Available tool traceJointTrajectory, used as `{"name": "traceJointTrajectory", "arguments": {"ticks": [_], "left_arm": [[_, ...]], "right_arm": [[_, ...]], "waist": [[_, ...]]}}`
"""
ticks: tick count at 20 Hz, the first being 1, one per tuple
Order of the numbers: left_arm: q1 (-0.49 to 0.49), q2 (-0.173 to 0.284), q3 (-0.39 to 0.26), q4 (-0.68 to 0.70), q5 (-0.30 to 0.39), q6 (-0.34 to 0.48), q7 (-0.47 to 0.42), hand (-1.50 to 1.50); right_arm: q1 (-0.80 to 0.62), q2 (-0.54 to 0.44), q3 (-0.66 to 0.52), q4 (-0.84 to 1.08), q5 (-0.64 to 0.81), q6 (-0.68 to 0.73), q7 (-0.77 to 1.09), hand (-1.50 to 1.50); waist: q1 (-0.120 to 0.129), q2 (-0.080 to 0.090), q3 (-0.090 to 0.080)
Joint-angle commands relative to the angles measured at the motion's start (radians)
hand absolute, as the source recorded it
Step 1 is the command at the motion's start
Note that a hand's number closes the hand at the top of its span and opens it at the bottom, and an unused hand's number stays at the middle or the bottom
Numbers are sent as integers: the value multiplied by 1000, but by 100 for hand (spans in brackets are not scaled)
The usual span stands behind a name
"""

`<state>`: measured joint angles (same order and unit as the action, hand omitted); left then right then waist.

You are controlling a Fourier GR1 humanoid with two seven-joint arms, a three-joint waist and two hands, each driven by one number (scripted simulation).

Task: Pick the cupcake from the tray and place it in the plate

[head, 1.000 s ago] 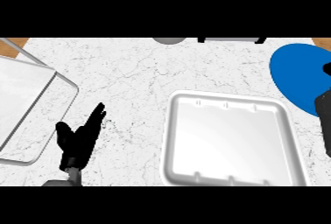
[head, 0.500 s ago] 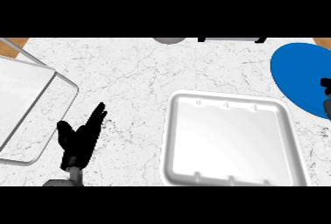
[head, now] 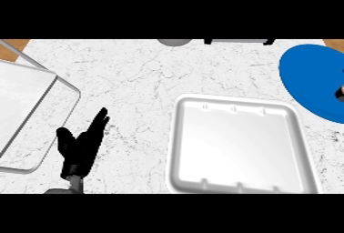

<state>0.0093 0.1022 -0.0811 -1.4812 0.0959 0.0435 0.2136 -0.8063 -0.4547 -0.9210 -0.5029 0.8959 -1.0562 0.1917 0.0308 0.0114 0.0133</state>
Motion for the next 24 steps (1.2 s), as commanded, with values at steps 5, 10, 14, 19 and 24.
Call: {"name": "traceJointTrajectory", "arguments": {"ticks": [5, 10, 14, 19, 24], "left_arm": [[24, 6, 20, 23, 22, -18, 13, 0], [15, 16, 35, 36, 12, -14, 25, 0], [5, -34, 2, 49, -20, 29, 31, 0], [-43, 23, 56, 89, 2, -31, 14, 0], [9, 19, 60, 30, 22, -37, 33, 0]], "right_arm": [[141, 84, -93, -211, -422, 167, -357, -150], [219, 178, -58, -310, -541, 329, -458, -150], [310, 322, 24, -467, -534, 348, -409, -150], [441, 359, 158, -683, -443, 368, -201, -150], [648, 451, 301, -852, -436, 345, -133, -150]], "waist": [[-31, -9, -10], [-40, -15, -13], [-48, -18, -15], [-43, -15, -15], [-38, -15, -14]]}}
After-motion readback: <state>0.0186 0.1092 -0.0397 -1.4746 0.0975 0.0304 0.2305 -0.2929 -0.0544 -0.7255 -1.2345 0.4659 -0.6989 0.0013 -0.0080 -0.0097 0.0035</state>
